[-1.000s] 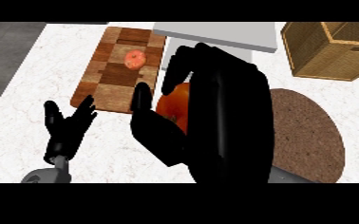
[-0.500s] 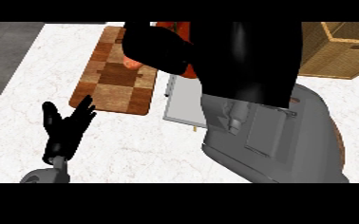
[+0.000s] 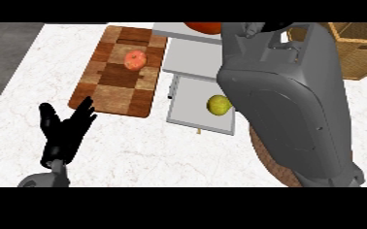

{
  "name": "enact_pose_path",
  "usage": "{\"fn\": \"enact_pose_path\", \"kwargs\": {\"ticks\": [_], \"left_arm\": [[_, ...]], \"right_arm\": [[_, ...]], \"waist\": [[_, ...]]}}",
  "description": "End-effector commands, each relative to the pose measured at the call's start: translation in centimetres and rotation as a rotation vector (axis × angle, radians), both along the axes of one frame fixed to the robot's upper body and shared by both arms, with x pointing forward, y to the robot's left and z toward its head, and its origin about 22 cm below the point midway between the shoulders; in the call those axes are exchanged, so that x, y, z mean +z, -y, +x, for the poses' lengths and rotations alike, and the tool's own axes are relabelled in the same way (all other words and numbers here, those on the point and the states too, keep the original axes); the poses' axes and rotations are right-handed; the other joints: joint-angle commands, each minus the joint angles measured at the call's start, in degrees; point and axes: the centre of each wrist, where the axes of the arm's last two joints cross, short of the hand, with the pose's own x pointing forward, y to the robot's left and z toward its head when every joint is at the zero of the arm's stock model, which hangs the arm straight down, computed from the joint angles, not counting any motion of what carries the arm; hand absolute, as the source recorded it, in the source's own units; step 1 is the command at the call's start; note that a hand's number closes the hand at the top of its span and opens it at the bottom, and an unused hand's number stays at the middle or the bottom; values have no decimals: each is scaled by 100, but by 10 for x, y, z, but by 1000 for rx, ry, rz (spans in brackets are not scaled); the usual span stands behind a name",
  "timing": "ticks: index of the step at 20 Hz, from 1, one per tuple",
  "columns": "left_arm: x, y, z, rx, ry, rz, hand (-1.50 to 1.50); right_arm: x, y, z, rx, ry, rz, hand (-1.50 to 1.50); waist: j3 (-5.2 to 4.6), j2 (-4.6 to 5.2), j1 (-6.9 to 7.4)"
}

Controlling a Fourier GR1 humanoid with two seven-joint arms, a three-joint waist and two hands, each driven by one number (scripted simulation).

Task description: Pick the tomato from the placemat and place it in the tiered shelf

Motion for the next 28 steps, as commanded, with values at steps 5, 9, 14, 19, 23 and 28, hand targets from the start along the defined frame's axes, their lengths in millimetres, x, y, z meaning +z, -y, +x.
{"fn": "enact_pose_path", "kwargs": {"ticks": [5,9,14,19,23,28], "left_arm": [[5,2,3,-10,6,-5,0],[-9,-4,4,-6,13,-7,0],[5,4,1,8,6,19,0],[-2,9,3,-7,-4,23,0],[0,-7,-14,7,9,3,0],[8,-20,-2,-21,-1,0,0]], "right_arm": [[3,-8,34,-111,-75,-7,150],[-23,24,53,-102,-77,-43,150],[-37,30,62,-91,-39,-30,150],[-20,16,66,-55,-30,-32,150],[-28,24,61,-44,-70,-63,150],[-28,21,66,-124,-13,131,150]], "waist": [[-1,18,41],[0,23,-12],[4,16,7],[2,18,13],[4,-1,-2],[5,12,41]]}}
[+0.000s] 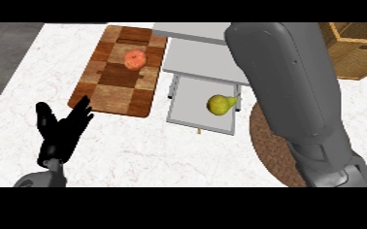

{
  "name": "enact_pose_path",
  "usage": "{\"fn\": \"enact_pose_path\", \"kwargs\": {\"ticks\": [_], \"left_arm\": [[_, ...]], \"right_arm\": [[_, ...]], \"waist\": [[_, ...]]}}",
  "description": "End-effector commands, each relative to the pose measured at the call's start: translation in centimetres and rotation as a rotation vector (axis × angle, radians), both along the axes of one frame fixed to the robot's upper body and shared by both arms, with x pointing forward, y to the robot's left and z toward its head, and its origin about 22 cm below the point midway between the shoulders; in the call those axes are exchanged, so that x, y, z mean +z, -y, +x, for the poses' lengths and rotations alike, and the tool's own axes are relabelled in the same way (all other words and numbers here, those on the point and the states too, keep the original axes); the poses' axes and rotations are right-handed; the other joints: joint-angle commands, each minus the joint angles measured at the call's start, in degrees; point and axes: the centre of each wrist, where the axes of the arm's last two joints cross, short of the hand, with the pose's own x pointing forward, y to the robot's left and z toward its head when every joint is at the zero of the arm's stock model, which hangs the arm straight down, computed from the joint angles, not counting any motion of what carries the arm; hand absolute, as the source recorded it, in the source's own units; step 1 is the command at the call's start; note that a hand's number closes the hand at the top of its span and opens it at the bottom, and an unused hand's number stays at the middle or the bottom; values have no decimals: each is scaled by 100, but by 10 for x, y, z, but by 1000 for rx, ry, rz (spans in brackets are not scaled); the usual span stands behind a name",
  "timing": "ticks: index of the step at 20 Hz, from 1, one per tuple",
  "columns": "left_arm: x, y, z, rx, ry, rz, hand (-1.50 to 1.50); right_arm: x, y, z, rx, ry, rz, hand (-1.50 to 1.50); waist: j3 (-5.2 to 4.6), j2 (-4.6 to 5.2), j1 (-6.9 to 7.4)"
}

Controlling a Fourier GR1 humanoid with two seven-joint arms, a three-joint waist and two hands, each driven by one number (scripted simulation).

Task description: Pick the tomato from the placemat and place it in the tiered shelf

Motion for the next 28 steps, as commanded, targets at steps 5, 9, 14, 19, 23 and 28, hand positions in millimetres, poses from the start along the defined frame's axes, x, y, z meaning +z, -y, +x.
{"fn": "enact_pose_path", "kwargs": {"ticks": [5,9,14,19,23,28], "left_arm": [[0,11,0,-1,13,-4,0],[-8,11,-5,-9,19,-3,0],[4,19,5,3,8,13,0],[-1,4,-3,34,0,7,0],[-12,4,-4,32,3,7,0],[-13,-2,-17,29,-2,9,0]], "right_arm": [[15,11,-7,-66,113,298,-150],[0,22,-6,-47,172,450,-150],[28,29,-25,-21,229,635,-150],[40,73,-26,-171,384,647,-150],[45,105,-33,-312,406,653,-150],[58,152,-73,-401,515,746,-150]], "waist": [[1,-7,-3],[2,-1,5],[4,-21,-25],[4,-25,-70],[0,-26,-127],[4,-61,-176]]}}
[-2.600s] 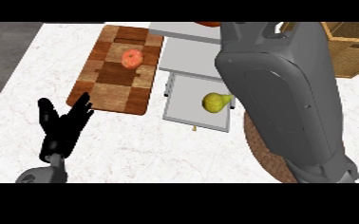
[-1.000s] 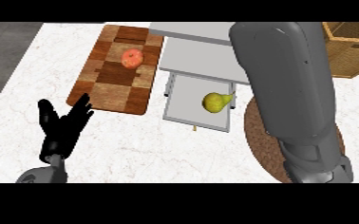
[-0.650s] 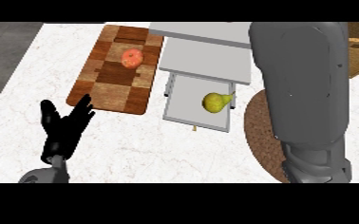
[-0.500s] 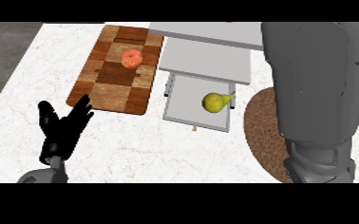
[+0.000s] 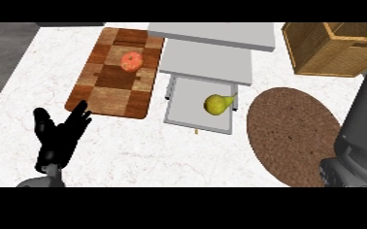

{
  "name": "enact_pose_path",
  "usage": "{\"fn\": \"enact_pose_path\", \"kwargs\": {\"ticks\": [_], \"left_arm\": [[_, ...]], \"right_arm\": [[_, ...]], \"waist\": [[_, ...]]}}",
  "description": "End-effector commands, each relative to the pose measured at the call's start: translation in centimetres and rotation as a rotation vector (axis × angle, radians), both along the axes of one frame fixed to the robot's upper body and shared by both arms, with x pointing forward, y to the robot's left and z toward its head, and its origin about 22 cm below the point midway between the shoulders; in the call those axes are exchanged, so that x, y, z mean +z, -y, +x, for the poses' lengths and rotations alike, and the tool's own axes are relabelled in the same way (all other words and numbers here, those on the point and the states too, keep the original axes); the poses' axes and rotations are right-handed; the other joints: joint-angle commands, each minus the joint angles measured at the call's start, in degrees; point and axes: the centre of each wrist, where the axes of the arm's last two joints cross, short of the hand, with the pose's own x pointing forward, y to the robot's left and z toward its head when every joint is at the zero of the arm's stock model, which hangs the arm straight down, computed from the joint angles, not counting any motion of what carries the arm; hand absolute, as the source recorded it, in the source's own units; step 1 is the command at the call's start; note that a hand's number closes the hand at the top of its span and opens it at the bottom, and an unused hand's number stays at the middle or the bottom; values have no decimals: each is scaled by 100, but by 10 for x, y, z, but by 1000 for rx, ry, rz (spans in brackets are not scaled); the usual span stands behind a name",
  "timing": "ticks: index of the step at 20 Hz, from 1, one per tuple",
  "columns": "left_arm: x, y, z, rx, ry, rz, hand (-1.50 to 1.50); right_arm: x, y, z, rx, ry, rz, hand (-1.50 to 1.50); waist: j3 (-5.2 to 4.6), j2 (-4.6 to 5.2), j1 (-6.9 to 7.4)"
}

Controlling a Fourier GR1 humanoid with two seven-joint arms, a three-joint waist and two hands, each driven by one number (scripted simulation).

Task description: Pick the tomato from the placemat and place it in the tiered shelf

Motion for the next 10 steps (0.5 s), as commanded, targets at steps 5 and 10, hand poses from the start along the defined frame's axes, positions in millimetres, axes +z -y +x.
{"fn": "enact_pose_path", "kwargs": {"ticks": [5,10], "left_arm": [[-3,0,2,16,-1,-9,0],[4,1,-7,-5,9,-22,0]], "right_arm": [[-7,77,-70,-42,-1,97,-150],[-17,115,-96,-7,4,104,-150]], "waist": [[-3,-2,-56],[-2,10,18]]}}
